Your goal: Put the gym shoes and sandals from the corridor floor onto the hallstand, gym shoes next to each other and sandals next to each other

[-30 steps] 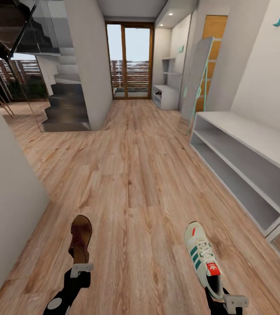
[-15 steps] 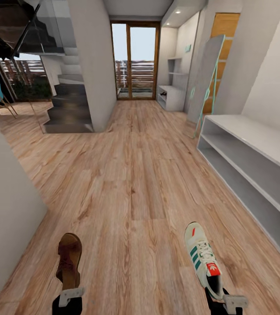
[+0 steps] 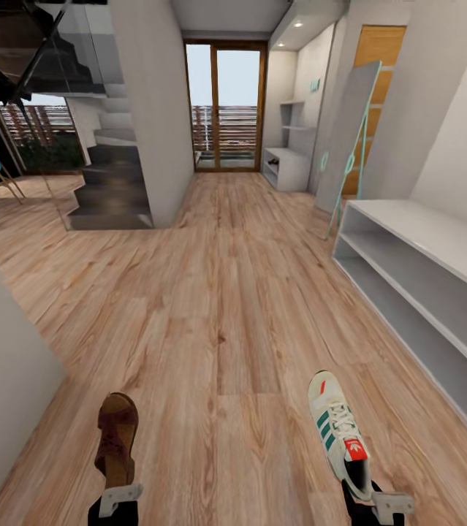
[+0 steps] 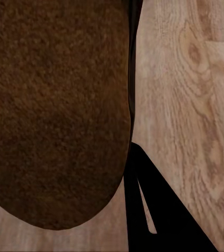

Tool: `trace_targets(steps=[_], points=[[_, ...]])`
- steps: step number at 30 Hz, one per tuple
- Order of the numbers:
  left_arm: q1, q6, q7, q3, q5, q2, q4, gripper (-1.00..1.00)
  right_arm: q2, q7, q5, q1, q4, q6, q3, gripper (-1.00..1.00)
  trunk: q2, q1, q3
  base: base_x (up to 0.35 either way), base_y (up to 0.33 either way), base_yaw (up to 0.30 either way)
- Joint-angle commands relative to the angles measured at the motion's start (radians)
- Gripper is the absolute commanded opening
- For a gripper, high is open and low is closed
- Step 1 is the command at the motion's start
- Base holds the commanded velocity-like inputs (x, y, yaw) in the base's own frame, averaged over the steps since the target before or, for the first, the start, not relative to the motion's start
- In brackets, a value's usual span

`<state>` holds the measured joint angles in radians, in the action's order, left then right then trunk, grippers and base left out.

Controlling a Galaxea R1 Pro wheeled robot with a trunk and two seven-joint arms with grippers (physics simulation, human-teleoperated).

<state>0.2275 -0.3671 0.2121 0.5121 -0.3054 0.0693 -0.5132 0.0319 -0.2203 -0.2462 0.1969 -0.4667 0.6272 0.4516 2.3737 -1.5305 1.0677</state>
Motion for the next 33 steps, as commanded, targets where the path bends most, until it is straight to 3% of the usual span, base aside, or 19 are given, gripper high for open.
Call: trace_targets(steps=[1, 33], points=[[0.001, -0.003, 0.007, 0.007, -0.01, 0.001, -0.001, -1.0, -0.001, -0.007, -0.007, 0.001, 0.0, 0.004, 0.009, -1.0, 0.0, 0.0, -0.001, 0.338, 0.0, 0.044], [0.001, -0.008, 0.007, 0.013, -0.009, 0.001, -0.011, -1.0, 0.0, -0.008, -0.008, 0.001, 0.0, 0.003, 0.009, -1.0, 0.0, 0.0, -0.005, 0.338, -0.069, 0.007]])
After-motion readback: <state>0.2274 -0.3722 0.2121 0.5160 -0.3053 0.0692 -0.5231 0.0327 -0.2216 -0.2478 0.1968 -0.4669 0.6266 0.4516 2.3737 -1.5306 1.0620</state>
